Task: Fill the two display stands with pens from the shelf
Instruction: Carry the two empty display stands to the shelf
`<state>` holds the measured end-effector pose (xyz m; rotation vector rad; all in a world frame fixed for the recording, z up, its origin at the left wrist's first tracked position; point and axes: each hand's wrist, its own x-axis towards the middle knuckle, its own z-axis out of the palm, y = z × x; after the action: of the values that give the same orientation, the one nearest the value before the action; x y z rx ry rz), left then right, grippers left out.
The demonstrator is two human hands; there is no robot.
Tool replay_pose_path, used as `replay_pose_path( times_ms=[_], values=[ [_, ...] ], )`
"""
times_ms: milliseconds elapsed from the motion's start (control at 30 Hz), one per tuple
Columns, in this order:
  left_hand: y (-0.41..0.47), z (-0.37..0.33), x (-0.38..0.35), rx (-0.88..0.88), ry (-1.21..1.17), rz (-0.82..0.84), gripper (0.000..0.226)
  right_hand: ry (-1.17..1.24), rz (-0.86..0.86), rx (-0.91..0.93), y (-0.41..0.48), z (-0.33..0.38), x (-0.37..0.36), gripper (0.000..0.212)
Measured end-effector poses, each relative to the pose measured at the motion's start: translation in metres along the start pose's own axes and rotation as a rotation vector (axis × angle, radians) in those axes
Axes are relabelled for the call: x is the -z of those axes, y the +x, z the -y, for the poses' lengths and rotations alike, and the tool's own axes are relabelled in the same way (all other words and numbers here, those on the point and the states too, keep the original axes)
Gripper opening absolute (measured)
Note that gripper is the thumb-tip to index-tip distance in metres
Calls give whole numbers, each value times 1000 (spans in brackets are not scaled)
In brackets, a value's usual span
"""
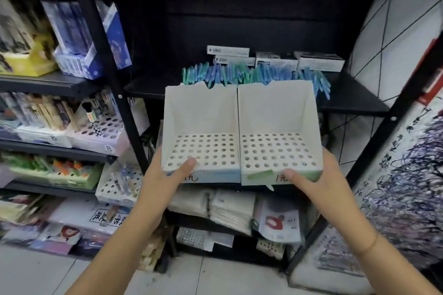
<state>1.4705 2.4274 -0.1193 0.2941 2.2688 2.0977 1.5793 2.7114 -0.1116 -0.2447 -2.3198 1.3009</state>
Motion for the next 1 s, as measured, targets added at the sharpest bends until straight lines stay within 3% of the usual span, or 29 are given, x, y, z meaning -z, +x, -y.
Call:
replay_pose_path(
  times_ms=[200,400,700,833,1000],
  values=[
    [21,-49,-15,-182,78,-33,76,17,-61,74,32,29,24,45],
    [54,-78,-24,-245,96,50,74,-4,-101,115,80,42,46,54],
    [165,-126,-46,-358,254,6,66,39,13,189,190,78,65,35],
    [237,-140,-58,-399,304,12,66,0,40,200,255,80,63,38],
    [317,-139,-68,-352,337,52,76,-52,-5,99,340,53,53,66]
  ],
)
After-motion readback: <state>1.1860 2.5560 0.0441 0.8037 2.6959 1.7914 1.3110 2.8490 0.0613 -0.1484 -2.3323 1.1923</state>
